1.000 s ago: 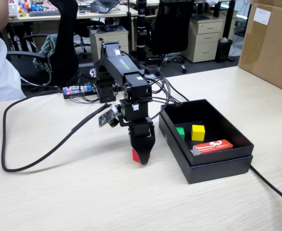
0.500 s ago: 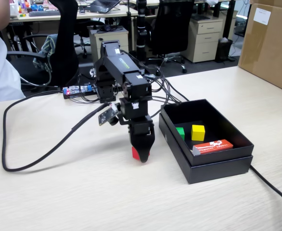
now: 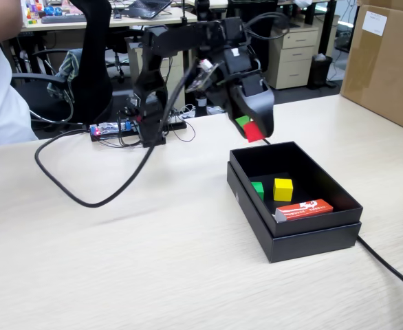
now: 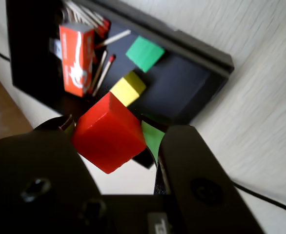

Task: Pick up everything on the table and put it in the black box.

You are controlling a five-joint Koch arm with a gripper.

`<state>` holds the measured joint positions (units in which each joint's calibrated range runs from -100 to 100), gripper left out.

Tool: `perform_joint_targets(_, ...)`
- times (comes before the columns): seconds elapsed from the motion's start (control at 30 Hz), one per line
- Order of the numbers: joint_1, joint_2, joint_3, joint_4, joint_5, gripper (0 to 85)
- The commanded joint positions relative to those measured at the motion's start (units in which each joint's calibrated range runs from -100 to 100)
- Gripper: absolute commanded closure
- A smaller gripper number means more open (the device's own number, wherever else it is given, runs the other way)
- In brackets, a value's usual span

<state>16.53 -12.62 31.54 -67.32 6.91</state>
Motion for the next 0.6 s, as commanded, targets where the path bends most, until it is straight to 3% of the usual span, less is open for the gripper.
perform_joint_targets(0.0, 1.8, 4.0, 7.4, -0.1, 0.8, 83.0)
perform_joint_targets(0.2, 0.9, 26.4, 7.1, -0.2, 2.5, 82.6)
perform_joint_targets(0.33, -0.1, 29.0, 5.0, -0.2, 2.9, 81.3)
perform_joint_targets(0.43, -0.2, 29.4, 3.5, -0.5, 3.0, 69.3)
perform_joint_targets(0.47, -0.2, 29.4, 3.5, -0.5, 3.0, 68.8)
perform_joint_targets(0.57, -0.2, 29.0, 3.1, -0.5, 3.0, 52.5)
